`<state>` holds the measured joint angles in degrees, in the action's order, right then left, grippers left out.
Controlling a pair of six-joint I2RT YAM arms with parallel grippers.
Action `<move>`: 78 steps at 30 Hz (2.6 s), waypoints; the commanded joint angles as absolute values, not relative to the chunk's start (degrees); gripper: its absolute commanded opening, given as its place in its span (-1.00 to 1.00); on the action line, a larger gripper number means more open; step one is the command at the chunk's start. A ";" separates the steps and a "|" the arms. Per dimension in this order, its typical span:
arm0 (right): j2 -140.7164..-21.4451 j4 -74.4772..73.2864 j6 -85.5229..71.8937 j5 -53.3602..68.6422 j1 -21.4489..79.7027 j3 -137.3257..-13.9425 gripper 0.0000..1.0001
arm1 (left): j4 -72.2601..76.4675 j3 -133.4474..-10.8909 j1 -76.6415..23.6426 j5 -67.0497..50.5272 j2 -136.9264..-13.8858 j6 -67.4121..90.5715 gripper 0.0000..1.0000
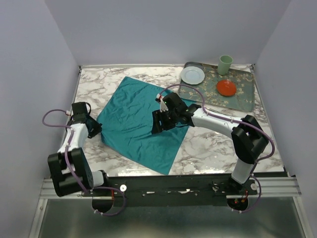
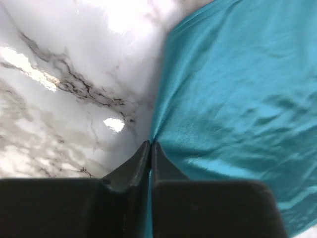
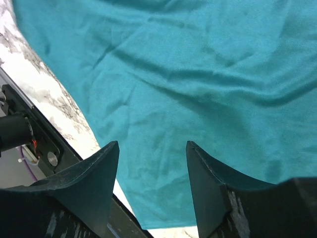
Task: Fold the napkin, place the utensils inside, and roll it up
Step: Flatten the napkin out
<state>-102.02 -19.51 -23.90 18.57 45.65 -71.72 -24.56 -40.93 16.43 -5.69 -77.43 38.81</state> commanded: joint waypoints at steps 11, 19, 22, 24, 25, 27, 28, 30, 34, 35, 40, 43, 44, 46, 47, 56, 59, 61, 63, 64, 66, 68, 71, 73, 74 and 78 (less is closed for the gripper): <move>-100.90 -18.54 -23.55 18.81 45.62 -71.46 0.30 | -35.68 -53.09 -2.29 20.73 -66.30 39.21 0.97; -103.01 -18.81 -24.08 18.98 45.53 -72.50 0.30 | -29.45 -54.39 -0.61 0.48 -69.32 27.96 0.88; -102.66 -18.90 -24.17 19.69 45.44 -72.60 0.30 | -30.23 -60.02 -3.41 -9.40 -80.83 24.89 0.80; -101.87 -18.90 -24.08 19.16 45.44 -72.16 0.30 | -30.68 -63.10 -5.01 -10.10 -86.99 25.05 0.53; -101.43 -18.90 -24.08 18.90 45.35 -71.90 0.30 | -30.41 -63.54 -5.10 -9.93 -88.14 25.57 0.27; -100.55 -18.90 -24.08 18.20 45.00 -70.58 0.30 | -28.92 -64.51 -5.01 -8.01 -90.96 25.75 0.19; -99.68 -18.90 -24.00 17.85 44.91 -70.14 0.30 | -29.35 -65.38 -5.10 -8.00 -92.01 25.58 0.12; -98.97 -18.90 -24.00 17.32 44.47 -69.26 0.30 | -30.50 -66.01 -5.27 -8.78 -94.48 26.97 0.06; -98.17 -18.90 -24.08 16.96 44.03 -68.91 0.30 | -26.65 -58.64 -5.27 -7.30 -90.72 35.05 0.25; -98.00 -18.90 -24.08 16.96 44.12 -68.91 0.30 | -23.93 -54.79 -5.45 -7.03 -87.83 36.63 0.25; -97.91 -18.90 -23.91 16.79 44.03 -68.64 0.29 | -17.76 -48.52 -5.36 -9.05 -85.17 44.73 0.11; -97.74 -18.98 -23.64 16.53 44.12 -68.21 0.29 | -14.07 -46.59 -5.45 -9.84 -85.52 46.75 -0.09; -97.65 -18.90 -23.64 16.52 44.03 -68.03 0.29 | -13.02 -46.32 -5.45 -10.02 -85.69 46.93 -0.10; -97.12 -18.90 -23.56 16.35 44.03 -67.68 0.29 | -12.48 -46.23 -5.45 -10.02 -85.95 47.54 -0.10; -97.03 -18.90 -23.47 16.00 44.12 -67.41 0.29 | -12.31 -46.14 -5.45 -10.11 -86.65 47.81 -0.10; -96.24 -18.98 -23.20 15.56 44.12 -67.15 0.29 | -10.81 -46.93 -5.36 -9.32 -90.08 48.25 -0.26; -95.89 -19.16 -22.94 15.21 43.95 -67.15 0.29 | -11.51 -46.76 -5.19 -8.00 -89.04 48.25 -0.63; -95.89 -19.16 -22.76 15.21 43.95 -67.24 0.29 | -12.82 -46.85 -4.92 -5.46 -87.46 48.08 -1.00; -96.06 -19.16 -22.68 15.29 43.86 -67.50 0.29 | -16.69 -47.28 -4.92 1.20 -83.77 47.99 -1.00; -96.24 -19.25 -22.59 15.47 43.94 -67.59 0.29 | -18.44 -47.55 -4.83 3.75 -82.19 47.90 -1.00; -96.59 -19.25 -22.41 16.34 43.94 -68.11 0.29 | -23.45 -47.37 -4.75 12.72 -76.83 47.99 -1.00; -97.29 -19.16 -22.24 17.05 43.94 -68.55 0.29 | -28.62 -46.68 -4.40 20.69 -71.32 48.16 -1.00; -98.08 -19.25 -21.97 17.05 43.86 -68.91 0.29 | -34.25 -44.83 -1.33 26.09 -64.11 50.00 -1.00; -98.52 -19.68 -21.80 16.79 43.68 -69.26 0.29 | -35.24 -40.62 4.37 27.07 -59.79 51.41 -1.00; -98.61 -20.21 -22.06 16.18 42.99 -69.34 0.29 | -35.85 -38.87 7.00 26.55 -54.46 52.11 -0.96; -98.09 -20.48 -24.09 16.52 40.26 -68.38 0.29 | -36.03 -34.28 17.29 28.03 -41.94 48.36 -0.25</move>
